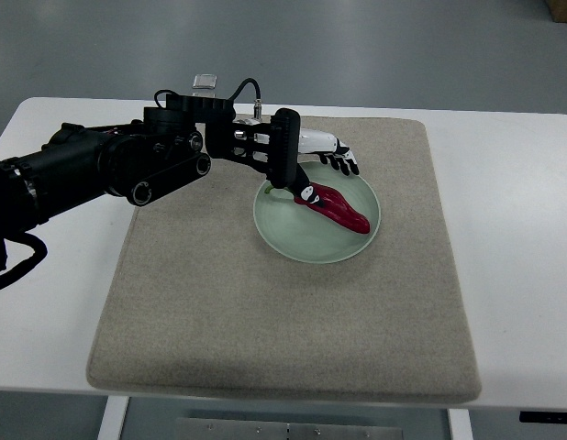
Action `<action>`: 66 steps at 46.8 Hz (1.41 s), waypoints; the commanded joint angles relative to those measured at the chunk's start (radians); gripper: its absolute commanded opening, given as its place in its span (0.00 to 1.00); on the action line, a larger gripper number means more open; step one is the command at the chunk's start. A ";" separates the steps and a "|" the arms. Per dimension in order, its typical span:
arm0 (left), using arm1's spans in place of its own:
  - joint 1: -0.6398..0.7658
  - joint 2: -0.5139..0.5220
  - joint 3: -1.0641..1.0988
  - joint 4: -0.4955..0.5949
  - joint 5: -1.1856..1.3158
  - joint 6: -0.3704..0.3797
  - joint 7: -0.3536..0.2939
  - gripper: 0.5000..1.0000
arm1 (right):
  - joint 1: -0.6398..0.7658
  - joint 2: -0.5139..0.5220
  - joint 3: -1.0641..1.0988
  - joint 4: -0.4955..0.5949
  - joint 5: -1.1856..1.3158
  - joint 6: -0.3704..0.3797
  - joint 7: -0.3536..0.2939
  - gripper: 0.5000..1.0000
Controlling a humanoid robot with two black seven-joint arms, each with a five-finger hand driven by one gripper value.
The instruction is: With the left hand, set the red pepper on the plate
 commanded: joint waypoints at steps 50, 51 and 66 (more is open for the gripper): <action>-0.002 -0.002 -0.001 0.515 -0.945 0.107 0.089 0.92 | 0.000 0.000 0.000 0.000 0.000 0.000 0.000 0.86; -0.002 -0.002 -0.001 0.515 -0.988 0.107 0.109 0.92 | 0.000 0.000 0.000 0.000 0.000 0.000 0.000 0.86; 0.022 -0.046 -0.013 0.558 -1.552 0.147 0.189 0.92 | 0.000 0.000 0.001 0.000 0.002 0.000 0.000 0.86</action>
